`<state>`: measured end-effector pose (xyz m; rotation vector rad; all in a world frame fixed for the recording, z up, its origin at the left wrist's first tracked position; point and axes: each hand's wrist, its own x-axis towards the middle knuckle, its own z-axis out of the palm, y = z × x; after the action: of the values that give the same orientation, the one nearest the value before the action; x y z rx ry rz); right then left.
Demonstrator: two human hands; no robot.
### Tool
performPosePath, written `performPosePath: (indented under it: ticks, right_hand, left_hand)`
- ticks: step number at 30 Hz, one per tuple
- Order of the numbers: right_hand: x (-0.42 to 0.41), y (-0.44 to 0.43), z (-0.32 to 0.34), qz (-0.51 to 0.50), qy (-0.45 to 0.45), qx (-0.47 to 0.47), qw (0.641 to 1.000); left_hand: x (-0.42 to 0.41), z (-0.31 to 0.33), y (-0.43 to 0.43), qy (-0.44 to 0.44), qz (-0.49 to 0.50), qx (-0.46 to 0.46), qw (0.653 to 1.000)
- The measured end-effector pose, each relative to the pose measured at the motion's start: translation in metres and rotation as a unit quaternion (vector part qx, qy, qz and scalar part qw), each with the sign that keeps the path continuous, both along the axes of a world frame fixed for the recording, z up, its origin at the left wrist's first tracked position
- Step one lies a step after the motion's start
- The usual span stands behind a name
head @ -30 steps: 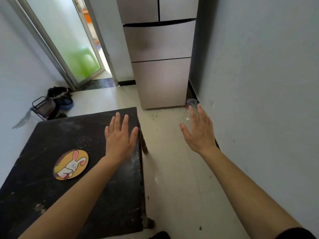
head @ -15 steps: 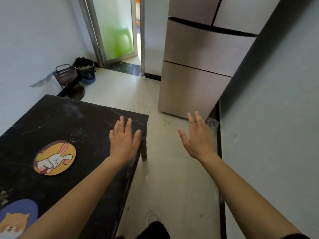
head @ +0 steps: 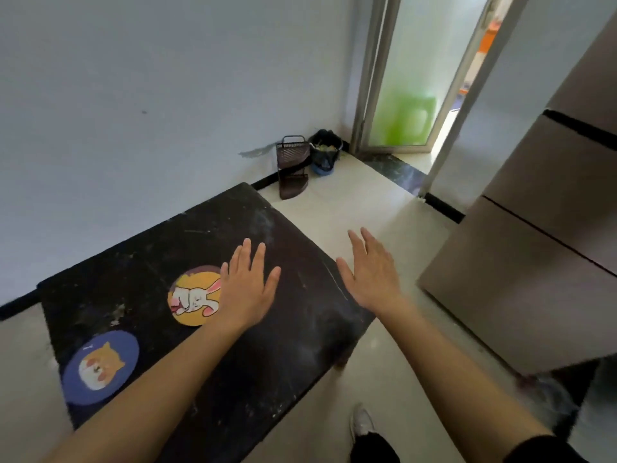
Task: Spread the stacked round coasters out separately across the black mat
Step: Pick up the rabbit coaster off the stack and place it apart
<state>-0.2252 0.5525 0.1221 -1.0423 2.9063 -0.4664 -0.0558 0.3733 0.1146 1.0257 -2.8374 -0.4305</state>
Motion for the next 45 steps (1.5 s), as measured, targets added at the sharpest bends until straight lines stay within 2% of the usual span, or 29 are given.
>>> performPosePath:
  ticks: [5, 9, 12, 17, 20, 27, 32, 36, 39, 45]
  right_hand:
    - [-0.046, -0.075, -0.007, 0.142, -0.037, 0.001, 0.989]
    - [-0.053, -0.128, -0.010, 0.221, -0.083, 0.013, 0.972]
    - [-0.042, -0.163, -0.020, 0.264, -0.106, 0.026, 0.958]
    - [-0.012, -0.214, -0.062, 0.292, -0.164, 0.046, 0.941]
    - [0.011, -0.238, -0.097, 0.259, -0.245, 0.059, 0.932]
    - [0.066, -0.257, -0.172, 0.129, -0.407, 0.105, 0.898]
    - [0.094, -0.255, -0.192, 0.041, -0.467, 0.067, 0.881]
    - [0.105, -0.255, -0.198, -0.071, -0.524, -0.008, 0.849]
    - [0.103, -0.255, -0.189, -0.053, -0.544, -0.030, 0.837]
    - [0.080, -0.247, -0.139, 0.069, -0.567, -0.030, 0.820]
  left_hand:
    - [0.006, -0.001, -0.032, -0.011, 0.171, 0.027, 0.985]
    - [0.031, -0.005, -0.046, -0.017, 0.269, 0.046, 0.962]
    - [0.051, -0.018, -0.057, -0.031, 0.331, 0.078, 0.940]
    - [0.075, -0.059, -0.091, -0.021, 0.409, 0.185, 0.893]
    - [0.083, -0.091, -0.122, -0.027, 0.397, 0.223, 0.890]
    - [0.073, -0.152, -0.204, -0.079, 0.260, 0.215, 0.938]
    - [0.061, -0.179, -0.227, -0.125, 0.190, 0.194, 0.954]
    - [0.062, -0.185, -0.231, -0.120, 0.210, 0.176, 0.954]
    - [0.067, -0.180, -0.229, -0.096, 0.246, 0.224, 0.938]
    - [0.088, -0.147, -0.202, -0.019, 0.265, 0.274, 0.924]
